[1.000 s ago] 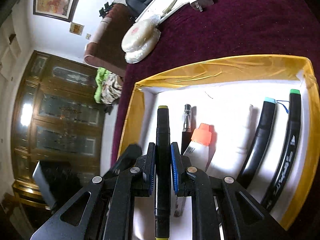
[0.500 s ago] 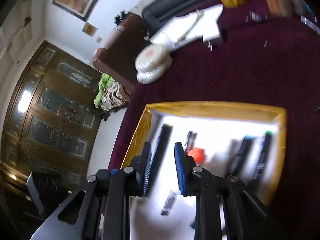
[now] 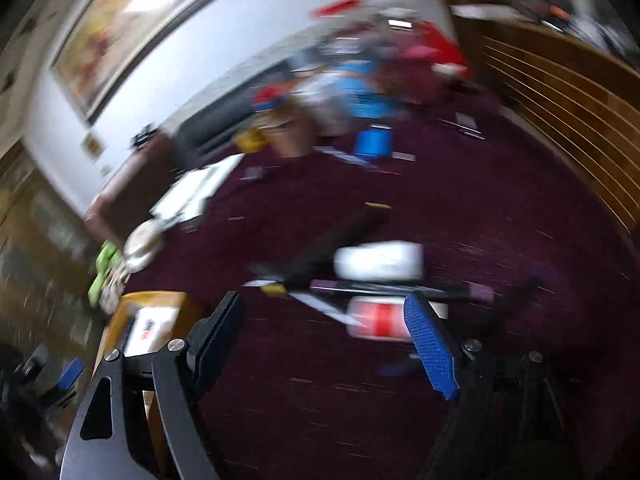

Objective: Organize rigid objects
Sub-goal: 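Release the marker in the tray and return both open tools to the pile, then grasp the red-labelled white bottle with the left tool and lift it, then carry the bottle to the tray with the left tool while the right tool grasps a black marker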

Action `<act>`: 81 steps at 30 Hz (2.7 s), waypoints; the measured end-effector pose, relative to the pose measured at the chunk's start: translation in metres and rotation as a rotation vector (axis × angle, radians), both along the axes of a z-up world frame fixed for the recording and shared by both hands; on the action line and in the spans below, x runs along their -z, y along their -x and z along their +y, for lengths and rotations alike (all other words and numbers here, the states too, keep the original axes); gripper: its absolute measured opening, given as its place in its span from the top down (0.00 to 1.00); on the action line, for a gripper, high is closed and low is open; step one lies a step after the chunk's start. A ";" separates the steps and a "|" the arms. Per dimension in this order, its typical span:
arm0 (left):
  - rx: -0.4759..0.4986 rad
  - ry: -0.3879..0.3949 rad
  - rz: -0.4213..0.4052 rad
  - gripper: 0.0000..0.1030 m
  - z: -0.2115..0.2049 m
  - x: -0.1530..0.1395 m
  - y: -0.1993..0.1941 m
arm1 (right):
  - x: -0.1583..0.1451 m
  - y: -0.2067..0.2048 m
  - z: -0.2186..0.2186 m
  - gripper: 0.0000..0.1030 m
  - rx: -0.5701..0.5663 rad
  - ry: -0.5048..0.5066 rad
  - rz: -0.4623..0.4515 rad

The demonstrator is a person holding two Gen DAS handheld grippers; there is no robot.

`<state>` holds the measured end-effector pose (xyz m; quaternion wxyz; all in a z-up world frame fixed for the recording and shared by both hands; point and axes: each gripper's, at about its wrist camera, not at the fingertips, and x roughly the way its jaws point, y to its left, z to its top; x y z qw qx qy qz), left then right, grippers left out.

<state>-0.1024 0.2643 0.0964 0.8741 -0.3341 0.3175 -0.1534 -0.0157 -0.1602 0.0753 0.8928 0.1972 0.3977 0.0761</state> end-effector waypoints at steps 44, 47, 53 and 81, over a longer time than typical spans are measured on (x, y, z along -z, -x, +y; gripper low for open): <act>0.250 -0.501 0.277 0.40 -0.233 0.083 -0.086 | 0.051 0.019 -0.080 0.44 -0.222 -0.190 0.030; 0.293 -0.613 0.199 0.52 -0.251 0.084 -0.084 | 0.050 0.023 -0.088 0.43 -0.197 -0.177 0.020; 0.348 -0.565 0.184 0.56 -0.240 0.077 -0.068 | 0.052 0.024 -0.095 0.43 -0.170 -0.195 0.030; 0.240 -0.232 0.030 0.44 -0.123 0.021 -0.010 | 0.042 -0.040 0.061 0.44 -0.343 -0.036 0.090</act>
